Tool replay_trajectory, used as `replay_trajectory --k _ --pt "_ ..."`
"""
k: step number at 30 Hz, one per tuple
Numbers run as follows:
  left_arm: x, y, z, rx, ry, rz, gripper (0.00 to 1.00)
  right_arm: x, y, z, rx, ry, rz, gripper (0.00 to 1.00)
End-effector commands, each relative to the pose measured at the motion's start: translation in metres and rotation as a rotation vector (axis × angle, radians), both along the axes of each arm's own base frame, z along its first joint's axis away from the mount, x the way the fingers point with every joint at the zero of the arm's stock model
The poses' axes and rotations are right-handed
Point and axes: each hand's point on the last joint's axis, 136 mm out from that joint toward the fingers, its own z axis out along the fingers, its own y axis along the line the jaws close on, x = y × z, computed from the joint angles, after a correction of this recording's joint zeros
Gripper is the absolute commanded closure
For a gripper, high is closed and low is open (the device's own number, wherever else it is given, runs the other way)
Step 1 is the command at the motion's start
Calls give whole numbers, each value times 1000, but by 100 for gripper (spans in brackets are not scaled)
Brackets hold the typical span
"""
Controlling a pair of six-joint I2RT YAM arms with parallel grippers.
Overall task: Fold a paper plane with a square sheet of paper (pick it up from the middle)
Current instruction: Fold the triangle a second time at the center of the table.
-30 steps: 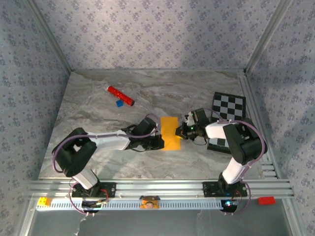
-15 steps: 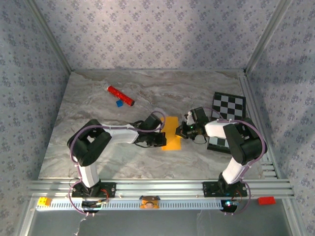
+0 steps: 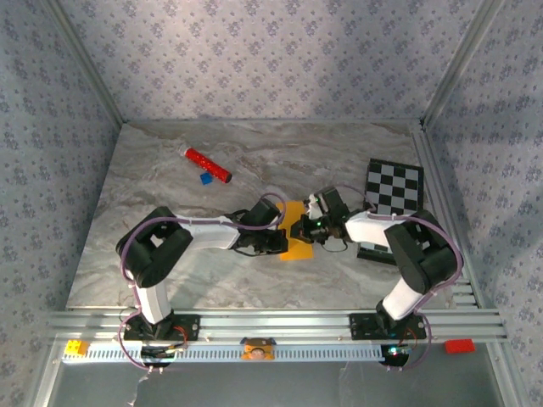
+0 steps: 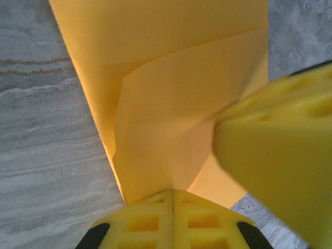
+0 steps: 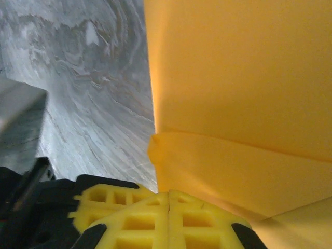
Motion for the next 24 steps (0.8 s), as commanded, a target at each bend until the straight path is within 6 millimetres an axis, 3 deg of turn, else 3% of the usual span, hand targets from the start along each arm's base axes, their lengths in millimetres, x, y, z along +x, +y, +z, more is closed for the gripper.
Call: replay_trajectory --k 1,7,16,21,24 --pt "-12 18 -20 85 29 23 100 -11 -7 -18 -15 56 -26 99" --pt "-16 19 -23 81 29 13 100 -13 -22 -34 -47 87 -48 100" --pt "-24 25 -33 107 42 13 100 33 -46 -20 -39 47 -168 100" --pt "-24 24 -31 106 36 14 100 51 -68 -27 -88 65 -248 100" --pt "-24 24 -30 104 24 11 100 59 -60 -14 6 20 -233 98"
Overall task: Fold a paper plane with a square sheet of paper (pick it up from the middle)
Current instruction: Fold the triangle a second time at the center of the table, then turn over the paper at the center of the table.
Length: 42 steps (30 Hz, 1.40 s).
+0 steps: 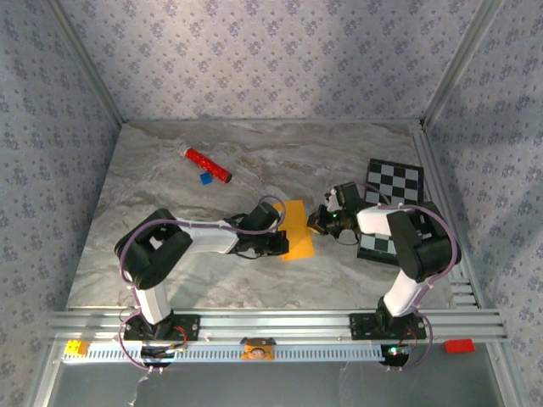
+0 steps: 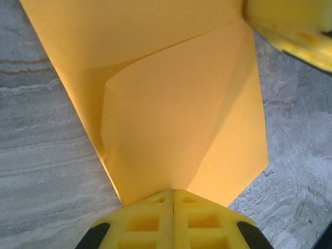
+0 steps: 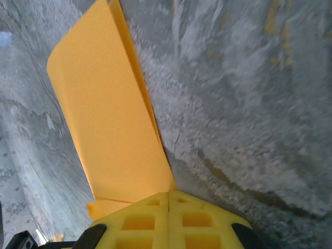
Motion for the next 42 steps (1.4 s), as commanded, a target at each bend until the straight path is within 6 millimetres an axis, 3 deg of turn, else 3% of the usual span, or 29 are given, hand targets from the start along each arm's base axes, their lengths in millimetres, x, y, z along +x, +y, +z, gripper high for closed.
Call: replay_trajectory --k 1,7,12,15,21,27,35,42 --pt "-22 26 -28 129 60 2 100 10 2 9 39 -40 -2 98" --pt "-9 9 9 55 -36 -6 96 -9 -3 36 -32 -96 47 95" --pt "17 4 52 31 -158 22 89 -40 -12 40 -67 -57 45 92" --pt "30 8 61 36 -177 22 88 -55 -13 39 -70 -32 49 90" --pt "41 5 56 26 -136 -34 88 -70 -8 37 -65 17 71 85" --pt "41 -4 43 44 -104 -91 90 -77 -8 27 -82 72 -25 80" --pt "42 8 12 161 -68 -93 93 -93 1 16 -112 140 39 79" --pt "31 17 -9 201 -29 -102 95 -102 -3 4 -174 186 40 73"
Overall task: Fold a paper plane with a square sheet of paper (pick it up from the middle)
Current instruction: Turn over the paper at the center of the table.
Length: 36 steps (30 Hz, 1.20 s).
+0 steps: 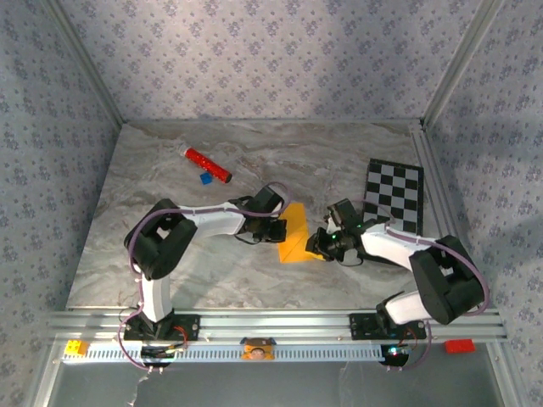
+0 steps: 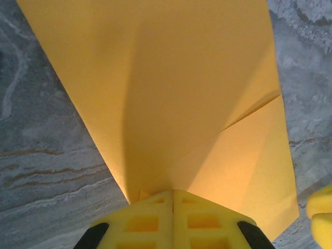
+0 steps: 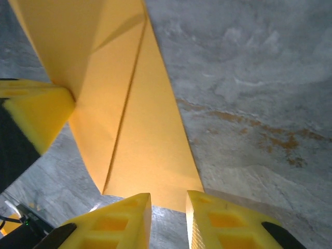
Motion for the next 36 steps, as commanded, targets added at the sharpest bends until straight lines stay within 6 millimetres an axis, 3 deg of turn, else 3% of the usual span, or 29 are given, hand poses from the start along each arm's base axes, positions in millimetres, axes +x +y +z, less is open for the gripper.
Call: replay_trajectory --k 1,15,23,36 --pt "-8 7 -13 47 22 -19 95 -5 -4 -5 -47 37 -10 72" --pt "-14 8 -16 57 28 -23 96 -1 10 -5 -28 20 24 69" --pt "-14 8 -18 58 32 -20 96 27 31 16 90 -82 25 60" --pt "-17 9 -22 66 41 -18 96 57 34 20 148 -110 23 58"
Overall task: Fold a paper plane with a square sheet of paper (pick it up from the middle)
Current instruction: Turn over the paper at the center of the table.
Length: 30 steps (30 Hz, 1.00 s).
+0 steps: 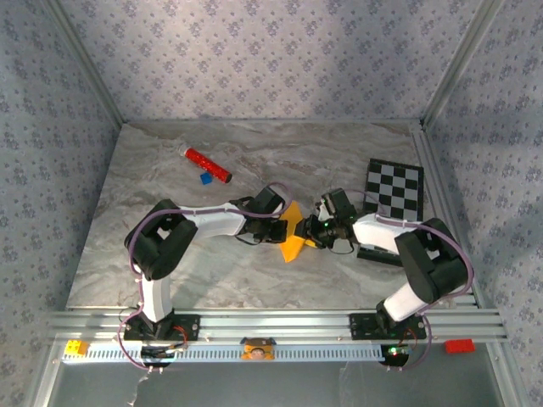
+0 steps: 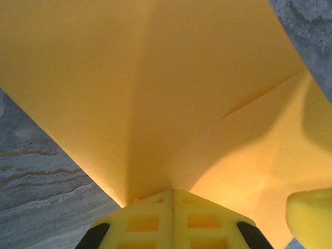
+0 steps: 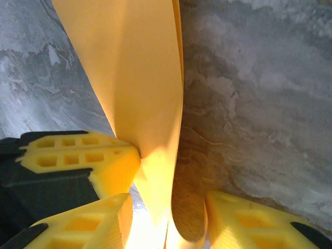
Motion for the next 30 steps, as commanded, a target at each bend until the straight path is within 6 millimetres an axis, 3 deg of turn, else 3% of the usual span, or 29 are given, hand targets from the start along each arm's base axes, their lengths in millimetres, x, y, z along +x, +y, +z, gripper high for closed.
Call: replay_trajectory --k 1,30 --pt "-15 11 -22 63 47 -12 96 11 5 9 46 -29 21 57" --pt "-15 9 -20 56 46 -4 97 28 3 0 122 -32 103 65"
